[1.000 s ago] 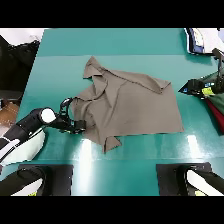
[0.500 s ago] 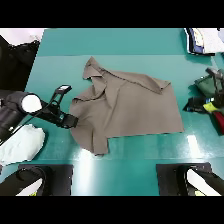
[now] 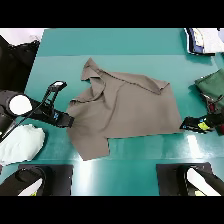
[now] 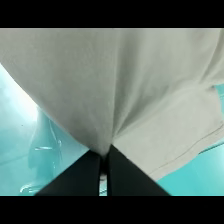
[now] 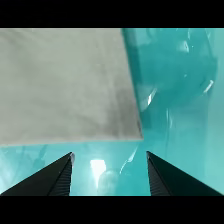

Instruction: Fold the shirts.

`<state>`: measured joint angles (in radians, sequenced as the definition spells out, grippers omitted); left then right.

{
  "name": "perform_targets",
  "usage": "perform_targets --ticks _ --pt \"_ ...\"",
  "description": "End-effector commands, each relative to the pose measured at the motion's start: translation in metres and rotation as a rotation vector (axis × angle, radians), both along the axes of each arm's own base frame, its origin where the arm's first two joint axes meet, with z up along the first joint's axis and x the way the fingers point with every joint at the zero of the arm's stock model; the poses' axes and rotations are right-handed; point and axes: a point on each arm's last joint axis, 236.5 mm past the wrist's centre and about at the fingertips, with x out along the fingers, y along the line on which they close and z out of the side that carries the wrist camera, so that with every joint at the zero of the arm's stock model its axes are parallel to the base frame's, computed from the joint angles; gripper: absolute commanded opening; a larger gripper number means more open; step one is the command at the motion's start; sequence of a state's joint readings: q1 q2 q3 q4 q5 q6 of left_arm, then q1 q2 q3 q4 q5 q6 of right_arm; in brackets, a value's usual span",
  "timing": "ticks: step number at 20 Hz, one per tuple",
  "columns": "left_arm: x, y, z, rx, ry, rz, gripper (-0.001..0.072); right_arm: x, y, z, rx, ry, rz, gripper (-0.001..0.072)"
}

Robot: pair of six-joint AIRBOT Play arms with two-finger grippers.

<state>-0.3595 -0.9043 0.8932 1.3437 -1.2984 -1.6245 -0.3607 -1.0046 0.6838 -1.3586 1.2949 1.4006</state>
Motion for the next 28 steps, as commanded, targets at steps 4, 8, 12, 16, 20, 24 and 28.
perform_targets --ticks 4,8,12,16,20,24,28 --pt "0.000 0.000 0.001 -0.001 -0.003 0.000 0.0032 -0.002 -0.001 -0.031 0.023 0.065 -0.012 0.0512" --pt "0.000 0.000 0.001 -0.001 -0.005 0.000 0.0032 0.003 -0.003 -0.033 0.017 0.052 -0.017 0.0435" --pt "0.000 0.000 0.001 -0.002 -0.004 0.000 0.0032 0.005 -0.001 -0.033 0.012 0.043 -0.007 0.0283" --pt "0.000 -0.001 0.001 -0.006 -0.001 0.000 0.0032 0.013 0.011 -0.033 0.000 0.018 0.054 0.0043" --pt "0.002 -0.002 0.005 -0.012 -0.014 0.004 0.0031 0.011 0.025 -0.024 0.012 0.043 0.119 0.0016" --pt "0.017 -0.008 0.051 -0.045 -0.101 -0.006 0.0030 0.030 0.031 0.033 -0.012 -0.069 0.174 0.0016" --pt "0.045 -0.017 0.151 -0.128 -0.329 0.005 0.0030 0.065 0.035 0.148 -0.070 -0.449 0.162 0.0016"
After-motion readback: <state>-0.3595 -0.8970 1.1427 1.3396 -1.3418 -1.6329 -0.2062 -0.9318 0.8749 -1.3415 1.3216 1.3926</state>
